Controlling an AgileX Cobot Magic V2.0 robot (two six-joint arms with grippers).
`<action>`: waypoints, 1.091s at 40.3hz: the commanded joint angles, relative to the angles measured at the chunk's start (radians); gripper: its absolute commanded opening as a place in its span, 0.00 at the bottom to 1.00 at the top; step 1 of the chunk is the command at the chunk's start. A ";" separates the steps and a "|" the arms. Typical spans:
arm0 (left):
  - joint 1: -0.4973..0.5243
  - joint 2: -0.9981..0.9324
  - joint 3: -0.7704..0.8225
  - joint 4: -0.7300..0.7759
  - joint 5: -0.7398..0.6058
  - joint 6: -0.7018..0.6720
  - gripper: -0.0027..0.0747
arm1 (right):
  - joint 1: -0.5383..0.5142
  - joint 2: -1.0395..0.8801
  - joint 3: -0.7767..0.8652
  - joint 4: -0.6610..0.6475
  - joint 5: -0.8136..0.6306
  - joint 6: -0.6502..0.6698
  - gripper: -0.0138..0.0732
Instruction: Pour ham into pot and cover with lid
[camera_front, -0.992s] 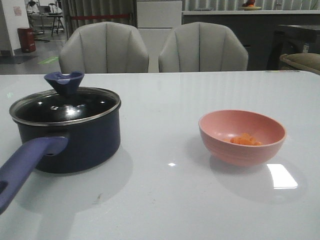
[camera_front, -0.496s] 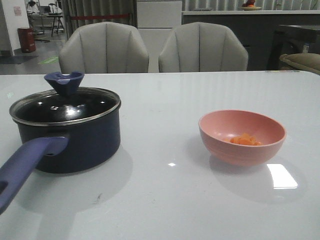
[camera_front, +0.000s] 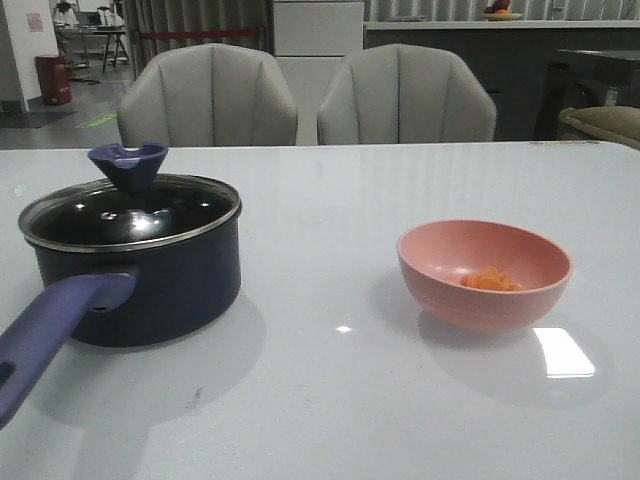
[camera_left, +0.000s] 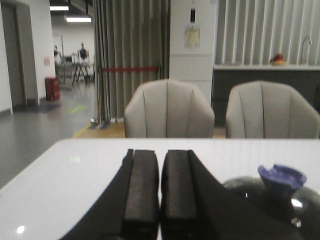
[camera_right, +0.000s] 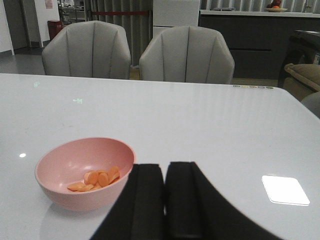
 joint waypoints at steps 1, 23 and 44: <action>0.001 -0.019 0.019 -0.007 -0.188 -0.003 0.18 | 0.000 -0.020 -0.005 -0.008 -0.087 -0.002 0.32; 0.001 0.211 -0.421 -0.035 0.422 -0.003 0.18 | 0.000 -0.020 -0.005 -0.008 -0.087 -0.002 0.32; -0.007 0.305 -0.435 -0.051 0.450 -0.003 0.19 | 0.000 -0.020 -0.005 -0.008 -0.087 -0.002 0.32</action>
